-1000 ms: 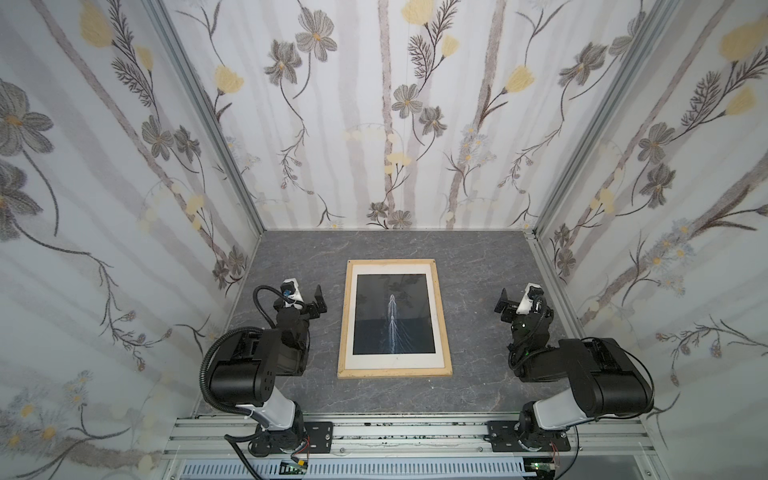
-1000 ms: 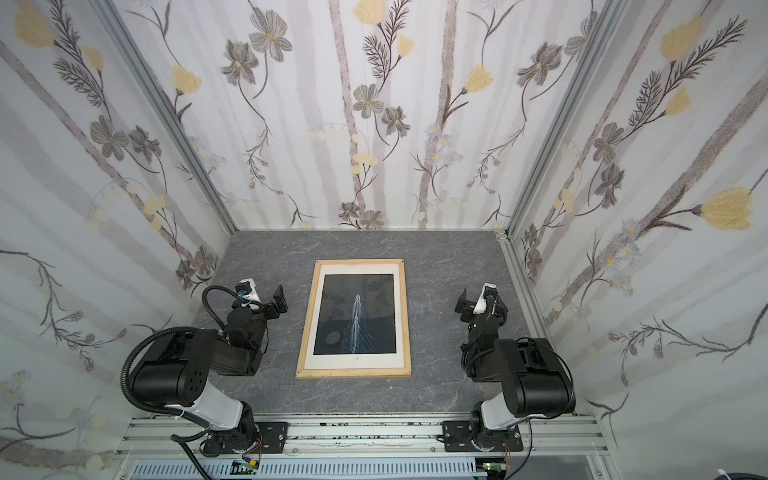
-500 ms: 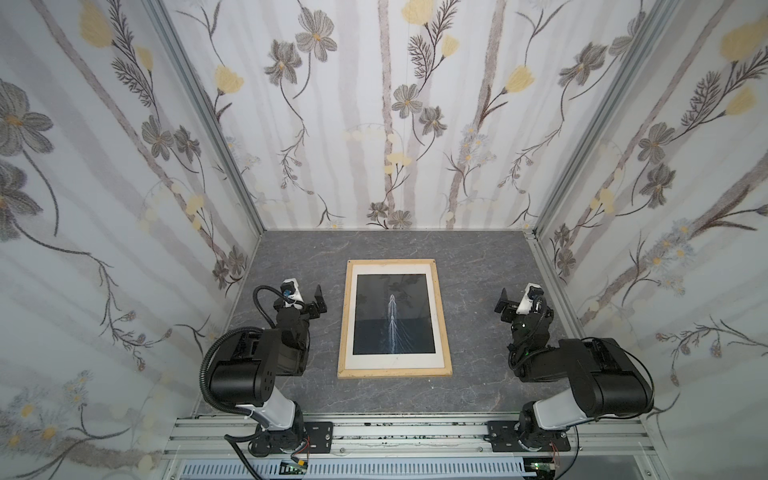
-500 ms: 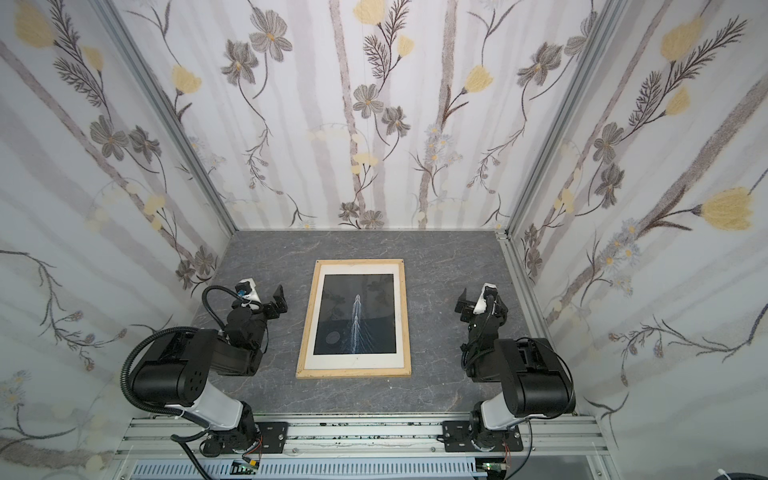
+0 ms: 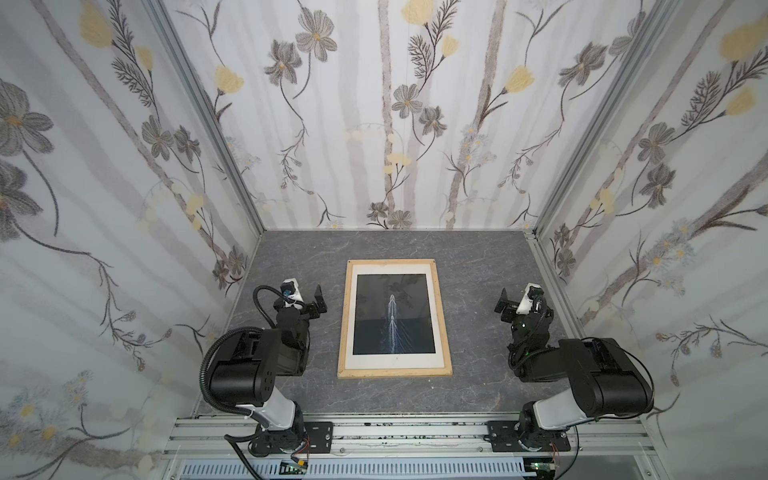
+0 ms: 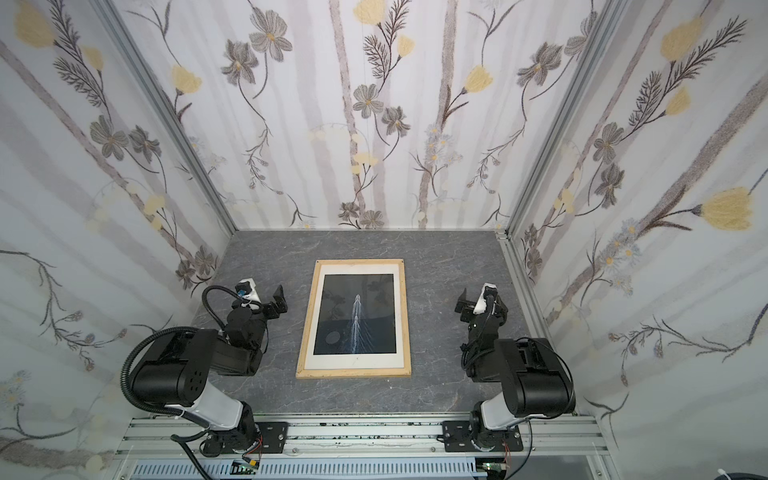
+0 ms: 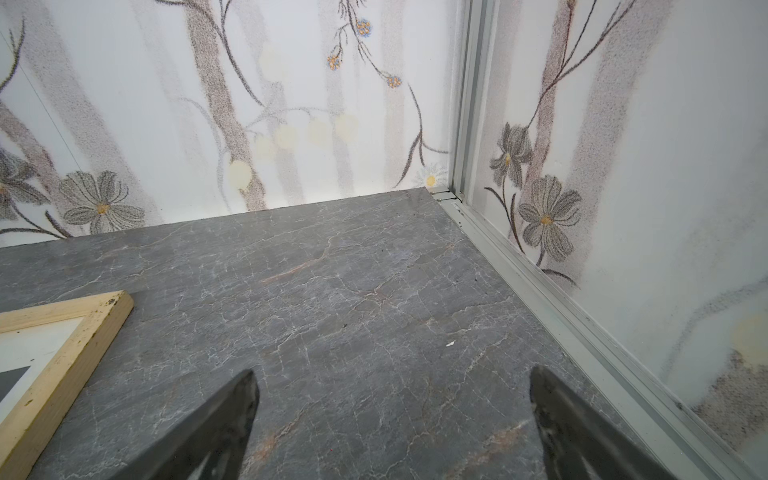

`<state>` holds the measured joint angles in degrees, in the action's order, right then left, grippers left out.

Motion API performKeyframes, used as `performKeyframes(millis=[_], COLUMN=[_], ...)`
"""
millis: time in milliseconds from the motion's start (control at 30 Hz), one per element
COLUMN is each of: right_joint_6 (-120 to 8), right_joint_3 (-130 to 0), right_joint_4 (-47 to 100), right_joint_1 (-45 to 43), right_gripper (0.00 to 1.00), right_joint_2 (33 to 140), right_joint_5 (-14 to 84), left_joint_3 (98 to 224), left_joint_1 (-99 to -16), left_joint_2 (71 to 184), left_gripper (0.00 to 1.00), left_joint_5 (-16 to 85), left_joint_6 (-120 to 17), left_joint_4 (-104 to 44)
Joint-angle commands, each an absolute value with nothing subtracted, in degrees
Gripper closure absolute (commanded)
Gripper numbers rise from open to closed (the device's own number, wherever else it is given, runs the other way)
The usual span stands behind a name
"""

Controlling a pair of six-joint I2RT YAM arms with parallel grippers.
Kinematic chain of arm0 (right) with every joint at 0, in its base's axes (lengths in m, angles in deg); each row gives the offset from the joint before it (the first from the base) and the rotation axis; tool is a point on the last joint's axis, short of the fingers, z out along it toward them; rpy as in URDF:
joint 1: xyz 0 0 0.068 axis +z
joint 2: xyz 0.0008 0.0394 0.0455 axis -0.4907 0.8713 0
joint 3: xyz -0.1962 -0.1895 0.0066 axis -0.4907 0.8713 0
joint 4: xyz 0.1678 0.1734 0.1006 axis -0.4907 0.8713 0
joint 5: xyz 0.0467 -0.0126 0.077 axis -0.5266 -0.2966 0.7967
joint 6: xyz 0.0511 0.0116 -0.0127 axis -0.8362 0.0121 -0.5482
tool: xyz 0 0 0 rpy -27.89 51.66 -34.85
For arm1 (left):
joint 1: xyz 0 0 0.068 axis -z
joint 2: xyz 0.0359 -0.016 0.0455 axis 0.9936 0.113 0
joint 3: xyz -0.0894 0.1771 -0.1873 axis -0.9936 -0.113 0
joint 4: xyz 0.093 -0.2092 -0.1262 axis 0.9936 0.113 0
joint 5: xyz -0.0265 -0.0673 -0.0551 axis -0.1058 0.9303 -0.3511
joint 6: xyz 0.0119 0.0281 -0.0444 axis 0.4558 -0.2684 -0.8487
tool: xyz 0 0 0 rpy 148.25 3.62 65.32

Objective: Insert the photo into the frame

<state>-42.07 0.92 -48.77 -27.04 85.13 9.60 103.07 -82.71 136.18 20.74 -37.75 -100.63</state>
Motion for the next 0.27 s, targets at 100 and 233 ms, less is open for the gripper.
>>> performKeyframes(millis=[100, 233], right_joint_6=[-42.06, -42.08], right_joint_3=[0.3, 1.1], right_joint_4=[-49.1, -50.31], right_joint_1=[-27.06, -27.01], right_gripper=[0.0, 0.01], right_joint_2=[85.38, 84.95], right_joint_5=[10.13, 10.26], left_joint_3=[103.36, 103.36], left_joint_1=[-82.57, -82.63], left_joint_2=[135.98, 136.03], left_gripper=[0.0, 0.0], left_joint_5=[21.1, 21.06], left_joint_6=[-37.79, -37.8], left_joint_4=[-100.99, -100.92])
